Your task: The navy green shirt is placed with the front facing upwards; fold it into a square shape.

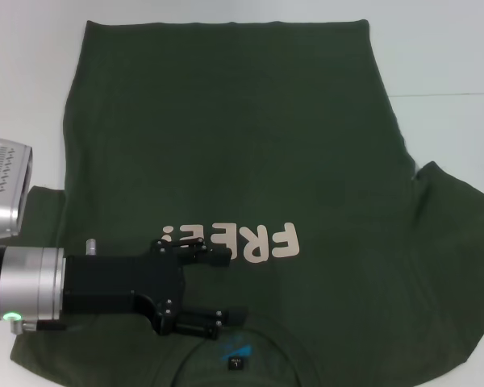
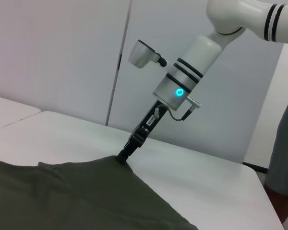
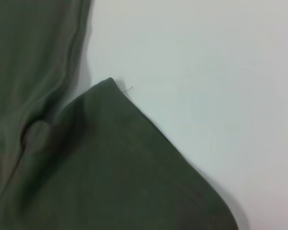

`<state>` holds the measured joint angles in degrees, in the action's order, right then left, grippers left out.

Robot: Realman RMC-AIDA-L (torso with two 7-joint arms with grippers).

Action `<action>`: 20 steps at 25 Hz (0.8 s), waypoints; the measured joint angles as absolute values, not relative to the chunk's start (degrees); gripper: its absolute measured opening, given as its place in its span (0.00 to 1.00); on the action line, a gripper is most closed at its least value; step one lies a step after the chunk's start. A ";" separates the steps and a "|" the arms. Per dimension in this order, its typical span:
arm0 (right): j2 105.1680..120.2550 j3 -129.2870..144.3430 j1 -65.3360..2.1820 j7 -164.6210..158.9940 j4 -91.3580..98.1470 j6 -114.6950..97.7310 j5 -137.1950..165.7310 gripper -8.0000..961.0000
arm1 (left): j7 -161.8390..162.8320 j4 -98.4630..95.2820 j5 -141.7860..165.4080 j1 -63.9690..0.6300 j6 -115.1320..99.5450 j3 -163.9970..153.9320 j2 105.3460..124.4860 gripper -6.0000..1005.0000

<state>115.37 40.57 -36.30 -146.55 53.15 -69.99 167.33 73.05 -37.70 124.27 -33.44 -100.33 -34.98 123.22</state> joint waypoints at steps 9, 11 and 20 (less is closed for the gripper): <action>116.21 41.40 -37.59 -143.40 59.04 -80.91 151.10 0.03 | 73.19 -37.70 124.20 -33.69 -100.19 -34.98 123.22 0.90; 116.29 42.01 -38.10 -143.03 59.39 -82.18 147.08 0.03 | 73.20 -37.71 124.18 -33.69 -100.19 -34.95 123.20 0.90; 119.22 52.36 -42.02 -142.76 53.61 -76.99 144.48 0.03 | 72.89 -37.70 123.75 -33.70 -100.10 -34.81 123.11 0.90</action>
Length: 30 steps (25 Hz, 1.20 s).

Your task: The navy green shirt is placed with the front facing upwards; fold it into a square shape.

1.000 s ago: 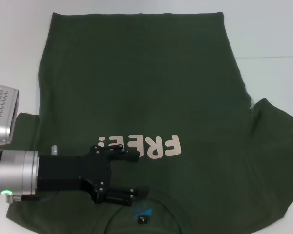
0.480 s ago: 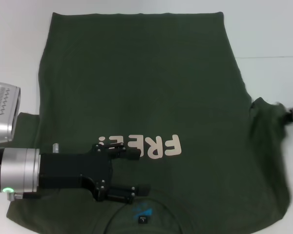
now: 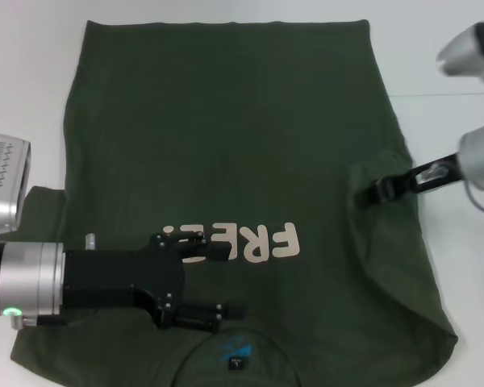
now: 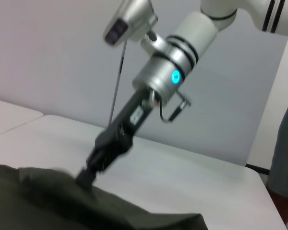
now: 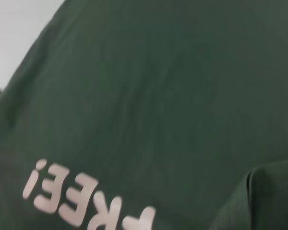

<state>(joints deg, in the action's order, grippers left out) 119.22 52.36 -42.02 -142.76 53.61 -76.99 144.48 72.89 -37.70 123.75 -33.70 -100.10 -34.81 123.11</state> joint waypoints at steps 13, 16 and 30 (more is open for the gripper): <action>119.53 56.94 -43.57 -142.70 49.12 -73.24 144.35 0.03 | 72.84 -37.71 123.39 -33.71 -99.98 -34.80 122.95 0.90; 119.58 58.53 -43.59 -142.52 49.12 -72.77 144.15 0.03 | 72.80 -37.71 123.39 -33.73 -99.87 -34.80 122.96 0.90; 119.42 59.11 -43.24 -137.83 49.81 -73.04 140.67 0.22 | 72.84 -37.61 123.37 -33.33 -99.37 -34.80 123.13 0.90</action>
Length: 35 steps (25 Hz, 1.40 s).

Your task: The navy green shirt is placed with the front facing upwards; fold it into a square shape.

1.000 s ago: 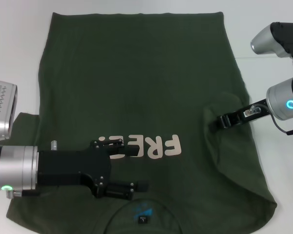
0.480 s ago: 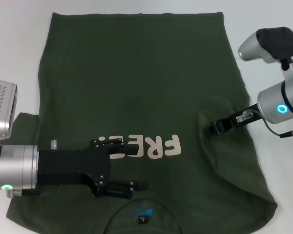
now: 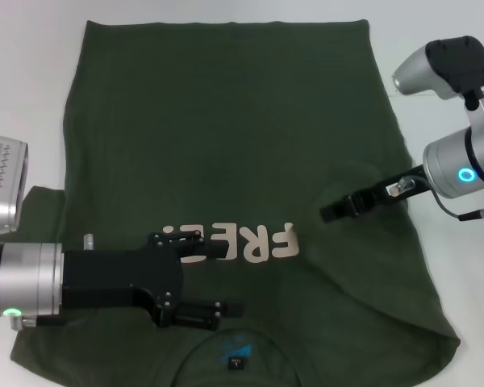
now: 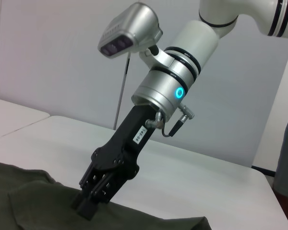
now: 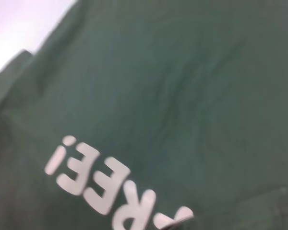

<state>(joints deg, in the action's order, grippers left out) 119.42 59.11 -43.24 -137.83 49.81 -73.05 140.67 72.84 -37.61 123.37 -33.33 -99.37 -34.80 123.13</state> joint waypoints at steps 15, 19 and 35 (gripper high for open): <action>119.43 47.90 -29.45 -96.76 54.73 -85.37 119.67 0.70 | 75.49 -37.45 122.13 -33.42 -96.68 -30.79 123.12 0.90; 119.24 44.97 -24.02 -78.32 49.82 -90.46 111.57 0.83 | 80.18 -37.57 121.85 -33.65 -94.68 -30.33 122.62 0.90; 119.54 43.56 -23.16 -70.48 48.23 -95.38 116.32 0.95 | 119.30 -56.01 129.19 -28.87 -84.77 -29.93 120.34 0.90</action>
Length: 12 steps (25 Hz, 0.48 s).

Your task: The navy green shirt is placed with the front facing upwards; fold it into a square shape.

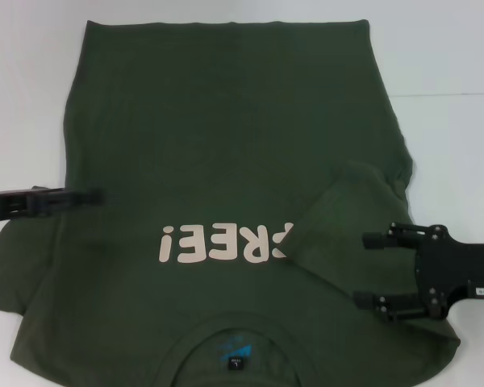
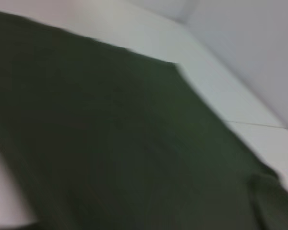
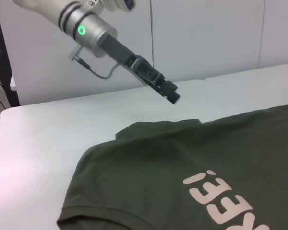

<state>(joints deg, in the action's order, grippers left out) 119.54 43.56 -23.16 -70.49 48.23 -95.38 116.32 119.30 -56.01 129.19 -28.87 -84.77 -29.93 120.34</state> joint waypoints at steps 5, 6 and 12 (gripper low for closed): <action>119.53 43.56 -24.04 -70.42 47.93 -94.74 116.32 0.95 | 132.38 -68.16 137.27 -27.29 -86.78 -29.15 120.92 0.90; 119.53 43.56 -24.19 -70.39 47.89 -94.65 116.32 0.95 | 134.61 -69.52 139.16 -27.40 -87.12 -29.17 120.91 0.90; 119.53 43.60 -25.00 -69.82 46.38 -93.59 116.31 0.94 | 148.32 -71.57 153.09 -30.53 -91.10 -29.85 119.91 0.90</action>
<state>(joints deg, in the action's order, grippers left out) 119.53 43.60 -25.00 -69.82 46.38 -93.59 116.31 148.32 -71.57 153.09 -30.53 -91.10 -29.85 119.91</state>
